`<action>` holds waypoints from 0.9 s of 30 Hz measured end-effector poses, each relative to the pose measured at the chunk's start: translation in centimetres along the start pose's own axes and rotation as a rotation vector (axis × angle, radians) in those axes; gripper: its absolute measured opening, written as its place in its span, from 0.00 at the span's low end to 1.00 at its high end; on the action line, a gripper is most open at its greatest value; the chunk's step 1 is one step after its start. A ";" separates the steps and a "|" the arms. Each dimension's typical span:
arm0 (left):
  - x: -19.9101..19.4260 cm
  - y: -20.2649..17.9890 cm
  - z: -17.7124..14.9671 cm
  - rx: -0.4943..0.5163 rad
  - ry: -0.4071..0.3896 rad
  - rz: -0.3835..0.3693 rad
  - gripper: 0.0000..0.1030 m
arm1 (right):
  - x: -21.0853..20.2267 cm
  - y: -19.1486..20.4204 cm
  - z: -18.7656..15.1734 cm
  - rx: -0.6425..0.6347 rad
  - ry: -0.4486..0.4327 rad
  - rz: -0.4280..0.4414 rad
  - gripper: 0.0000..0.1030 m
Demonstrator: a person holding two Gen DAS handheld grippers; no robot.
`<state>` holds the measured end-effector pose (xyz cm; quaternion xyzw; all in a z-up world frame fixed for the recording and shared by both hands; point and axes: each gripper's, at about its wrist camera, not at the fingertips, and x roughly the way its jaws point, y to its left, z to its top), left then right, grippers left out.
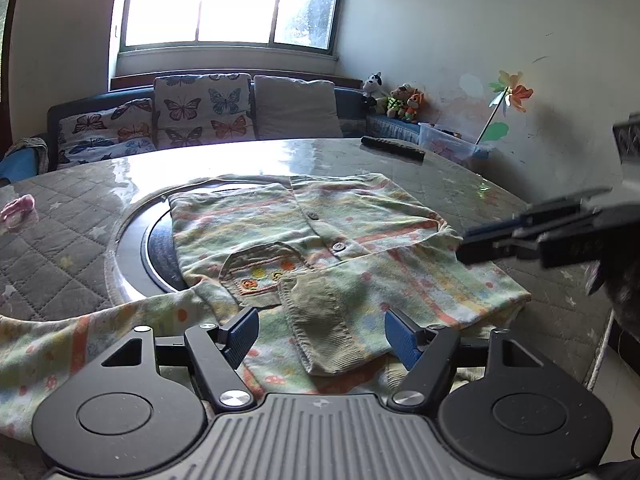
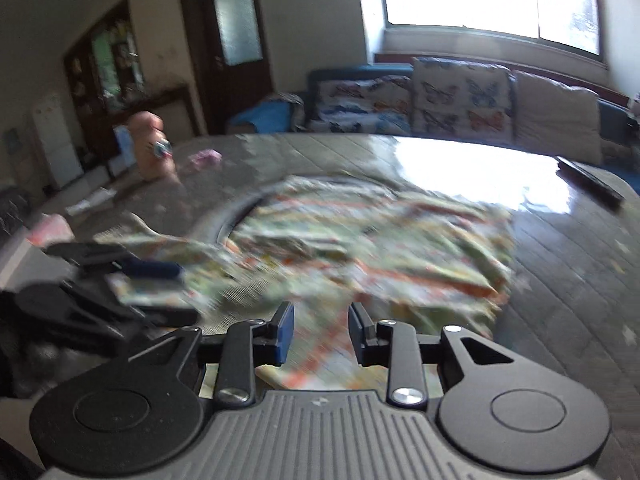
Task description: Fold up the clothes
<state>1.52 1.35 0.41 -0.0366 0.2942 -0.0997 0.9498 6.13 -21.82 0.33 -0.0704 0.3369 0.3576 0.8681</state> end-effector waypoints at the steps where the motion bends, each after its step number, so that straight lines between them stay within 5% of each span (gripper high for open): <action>1: 0.1 -0.1 0.1 0.001 -0.001 -0.005 0.70 | 0.2 -0.7 -0.6 0.020 0.014 -0.019 0.29; 7: 1.1 -0.9 0.4 0.012 0.010 -0.024 0.70 | 0.7 -4.5 -3.3 0.128 0.082 -0.120 0.29; 13: 2.0 -0.7 0.3 0.010 0.031 -0.021 0.70 | 0.0 -6.0 -2.3 0.134 0.044 -0.176 0.29; 25: 3.4 -0.2 0.2 0.006 0.074 0.063 0.70 | 4.6 -7.8 0.0 0.130 0.035 -0.166 0.32; 27: 3.6 -0.1 -0.1 0.012 0.085 0.077 0.70 | 4.2 -7.5 0.0 0.118 0.027 -0.173 0.40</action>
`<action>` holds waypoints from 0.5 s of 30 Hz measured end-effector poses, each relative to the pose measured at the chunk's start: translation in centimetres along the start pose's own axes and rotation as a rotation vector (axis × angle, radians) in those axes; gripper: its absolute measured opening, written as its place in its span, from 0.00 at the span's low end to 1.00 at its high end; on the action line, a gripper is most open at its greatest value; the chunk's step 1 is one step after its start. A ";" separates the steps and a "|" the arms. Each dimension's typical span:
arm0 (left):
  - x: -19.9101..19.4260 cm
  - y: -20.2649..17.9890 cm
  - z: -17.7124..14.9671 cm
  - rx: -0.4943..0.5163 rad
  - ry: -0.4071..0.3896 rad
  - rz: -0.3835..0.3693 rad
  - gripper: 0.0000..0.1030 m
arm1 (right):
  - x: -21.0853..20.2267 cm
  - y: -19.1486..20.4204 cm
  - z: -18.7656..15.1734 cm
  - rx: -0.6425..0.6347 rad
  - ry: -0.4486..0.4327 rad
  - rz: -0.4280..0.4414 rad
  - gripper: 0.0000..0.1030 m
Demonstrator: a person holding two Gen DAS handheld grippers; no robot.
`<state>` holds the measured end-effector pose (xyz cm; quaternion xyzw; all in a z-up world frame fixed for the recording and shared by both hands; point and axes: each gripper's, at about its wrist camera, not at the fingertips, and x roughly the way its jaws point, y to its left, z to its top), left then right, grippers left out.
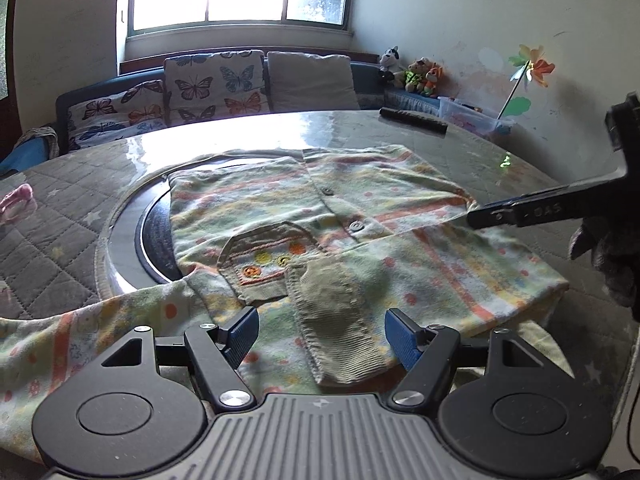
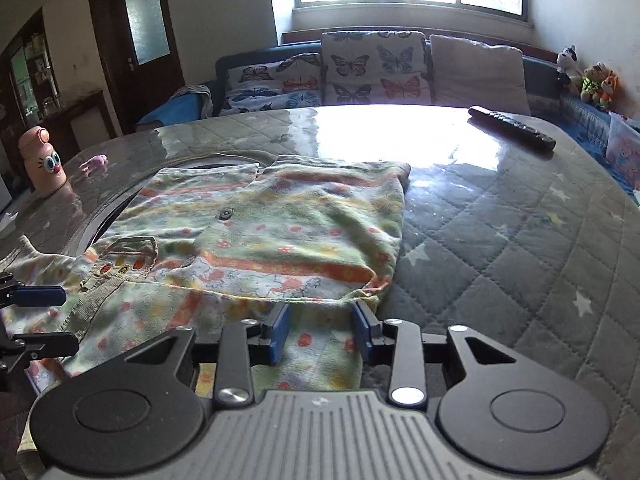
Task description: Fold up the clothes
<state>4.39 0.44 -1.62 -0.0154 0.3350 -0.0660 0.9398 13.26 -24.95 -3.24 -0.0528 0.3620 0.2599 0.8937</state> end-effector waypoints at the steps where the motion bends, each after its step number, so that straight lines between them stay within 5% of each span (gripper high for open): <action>1: 0.1 0.0 -0.1 0.001 0.005 0.007 0.70 | -0.3 0.5 0.0 -0.021 -0.007 0.003 0.43; 9: -0.6 0.0 -0.6 0.011 -0.009 0.032 0.70 | -2.0 5.5 -0.5 -0.184 -0.042 0.071 0.66; 15: -1.7 0.9 -1.0 -0.014 -0.024 0.055 0.70 | -1.0 8.9 -1.6 -0.282 -0.018 0.120 0.71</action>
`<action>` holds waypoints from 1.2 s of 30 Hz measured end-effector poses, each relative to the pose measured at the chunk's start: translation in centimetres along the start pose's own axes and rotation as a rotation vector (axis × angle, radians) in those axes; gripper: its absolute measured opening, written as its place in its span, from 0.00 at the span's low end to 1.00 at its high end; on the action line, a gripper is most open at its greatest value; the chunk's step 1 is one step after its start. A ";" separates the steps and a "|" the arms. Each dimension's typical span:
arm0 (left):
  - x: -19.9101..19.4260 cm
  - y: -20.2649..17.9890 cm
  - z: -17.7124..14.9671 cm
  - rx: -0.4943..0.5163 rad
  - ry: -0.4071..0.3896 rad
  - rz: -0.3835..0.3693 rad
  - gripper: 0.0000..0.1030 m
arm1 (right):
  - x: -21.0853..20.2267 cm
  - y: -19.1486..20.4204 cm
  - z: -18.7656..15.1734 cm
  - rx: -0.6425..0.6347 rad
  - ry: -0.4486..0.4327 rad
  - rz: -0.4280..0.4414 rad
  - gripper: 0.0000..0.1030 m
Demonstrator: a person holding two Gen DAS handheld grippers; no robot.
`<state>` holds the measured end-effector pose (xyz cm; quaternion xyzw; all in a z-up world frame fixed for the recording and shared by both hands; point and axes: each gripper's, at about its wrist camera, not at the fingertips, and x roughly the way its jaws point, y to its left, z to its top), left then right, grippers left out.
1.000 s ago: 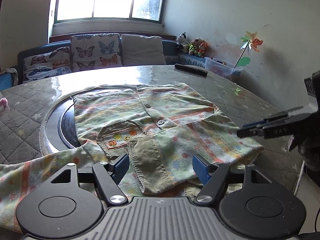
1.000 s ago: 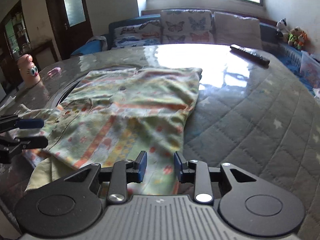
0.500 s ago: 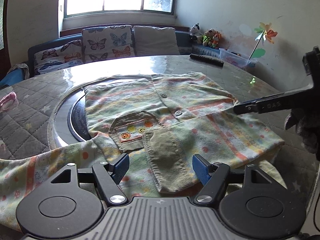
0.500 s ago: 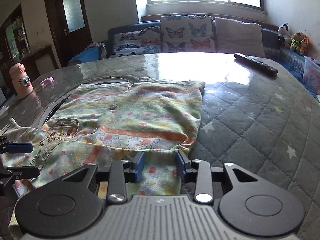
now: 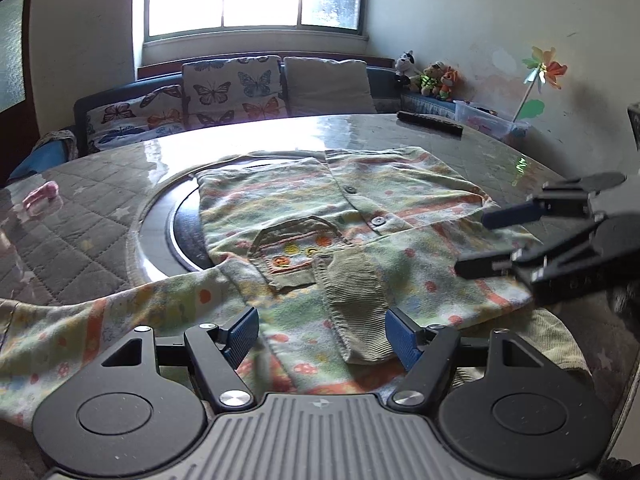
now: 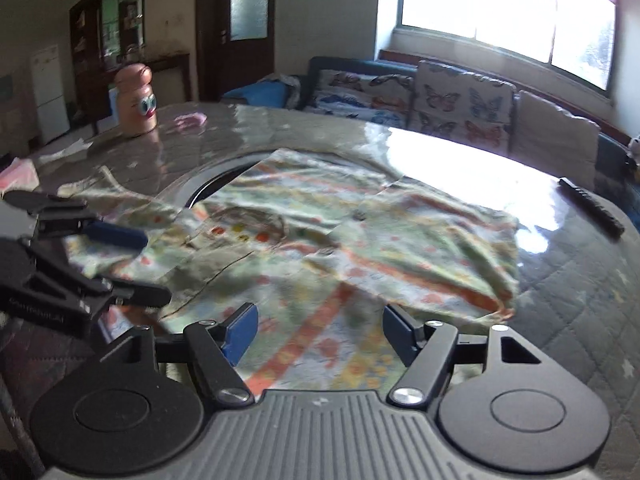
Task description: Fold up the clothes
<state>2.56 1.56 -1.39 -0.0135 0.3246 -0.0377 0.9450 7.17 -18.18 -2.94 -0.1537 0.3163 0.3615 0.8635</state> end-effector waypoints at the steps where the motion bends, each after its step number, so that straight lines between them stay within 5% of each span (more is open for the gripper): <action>1: -0.3 0.3 -0.1 -0.010 -0.003 0.007 0.70 | 0.4 0.5 -0.2 -0.013 0.015 0.006 0.71; 12: -2.8 4.8 -1.1 -0.120 -0.027 0.143 0.70 | 1.0 3.3 0.9 -0.104 -0.006 0.033 0.79; 30: -6.4 15.0 -2.9 -0.386 -0.059 0.485 0.74 | 2.6 5.9 1.5 -0.147 0.000 0.104 0.82; 36: -6.7 18.1 -3.8 -0.515 -0.047 0.538 0.57 | 1.5 5.0 1.5 -0.118 -0.011 0.093 0.82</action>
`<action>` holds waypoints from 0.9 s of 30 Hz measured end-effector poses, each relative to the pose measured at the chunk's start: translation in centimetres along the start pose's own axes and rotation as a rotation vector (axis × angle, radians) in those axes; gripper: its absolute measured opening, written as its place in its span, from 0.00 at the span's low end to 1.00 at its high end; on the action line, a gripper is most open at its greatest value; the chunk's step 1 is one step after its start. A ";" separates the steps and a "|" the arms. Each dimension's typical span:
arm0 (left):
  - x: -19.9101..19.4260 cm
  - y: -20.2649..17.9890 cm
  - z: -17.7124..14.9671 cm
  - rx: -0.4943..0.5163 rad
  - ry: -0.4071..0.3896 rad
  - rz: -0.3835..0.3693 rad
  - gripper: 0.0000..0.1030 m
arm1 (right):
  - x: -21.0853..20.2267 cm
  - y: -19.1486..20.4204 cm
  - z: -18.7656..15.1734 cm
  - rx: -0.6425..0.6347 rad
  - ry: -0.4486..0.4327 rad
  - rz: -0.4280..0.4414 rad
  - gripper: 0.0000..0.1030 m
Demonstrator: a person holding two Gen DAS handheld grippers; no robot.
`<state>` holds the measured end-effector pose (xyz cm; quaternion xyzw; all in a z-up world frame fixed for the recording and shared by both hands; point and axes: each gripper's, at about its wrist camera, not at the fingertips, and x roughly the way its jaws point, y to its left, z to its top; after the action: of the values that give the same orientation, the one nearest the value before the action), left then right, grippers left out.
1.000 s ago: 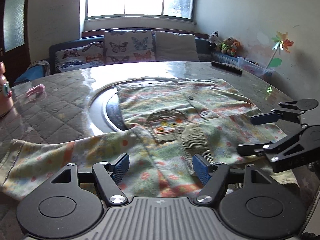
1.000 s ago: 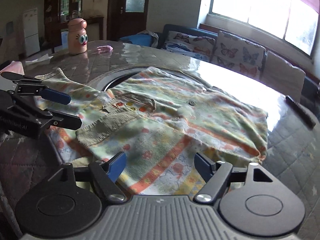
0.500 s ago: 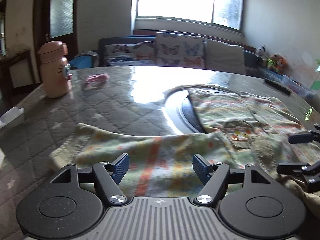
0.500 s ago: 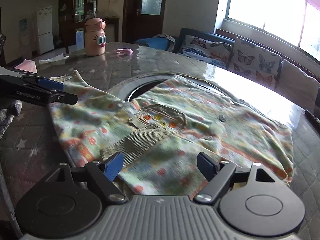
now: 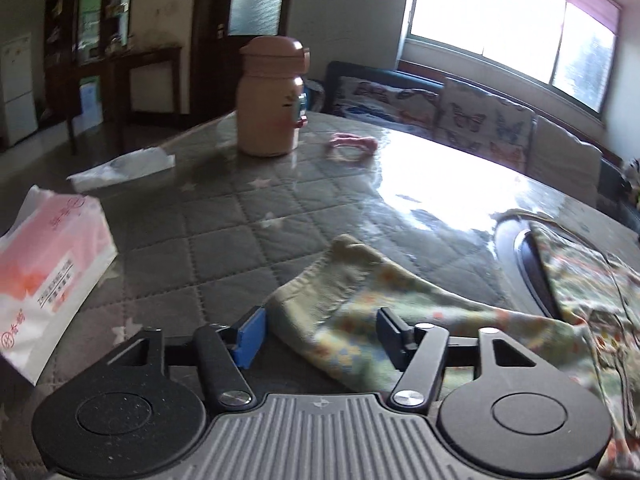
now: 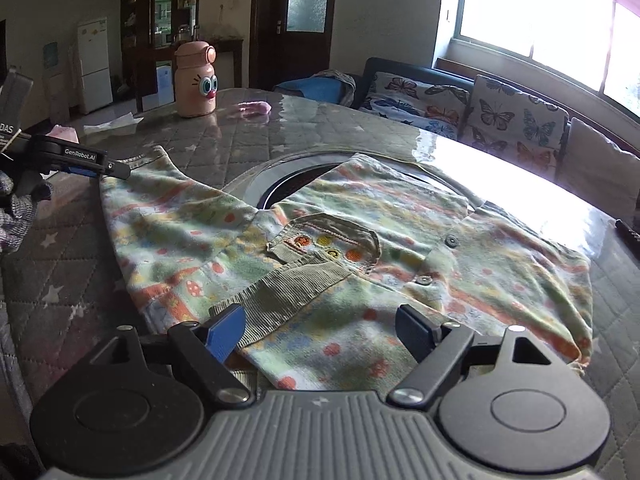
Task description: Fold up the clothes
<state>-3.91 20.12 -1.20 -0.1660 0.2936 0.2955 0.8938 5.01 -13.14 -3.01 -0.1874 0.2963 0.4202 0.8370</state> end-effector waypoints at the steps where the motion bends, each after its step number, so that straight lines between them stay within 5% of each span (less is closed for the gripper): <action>1: 0.1 0.2 0.1 -0.009 -0.001 0.005 0.53 | -0.1 -0.1 0.0 0.003 -0.001 0.000 0.82; 8: -0.1 1.3 0.3 -0.083 -0.002 0.020 0.43 | -1.0 -0.5 -0.3 0.036 -0.008 -0.006 0.82; 15: 0.1 0.8 0.4 -0.052 0.005 0.038 0.27 | -1.6 -1.2 -0.7 0.078 -0.016 -0.013 0.82; 17: 0.1 0.7 0.4 -0.062 0.007 0.009 0.10 | -1.8 -1.4 -0.8 0.090 -0.021 -0.014 0.81; 21: -0.9 0.0 0.8 -0.068 -0.010 -0.064 0.09 | -2.5 -2.0 -1.1 0.118 -0.033 -0.021 0.81; 27: -4.6 -4.3 2.0 -0.038 -0.053 -0.283 0.09 | -3.4 -3.4 -1.6 0.177 -0.056 -0.036 0.80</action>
<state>-3.40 15.80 3.79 -0.2145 0.2379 0.1764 0.9308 5.61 -18.00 -1.75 -0.1061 0.3052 0.3821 0.8658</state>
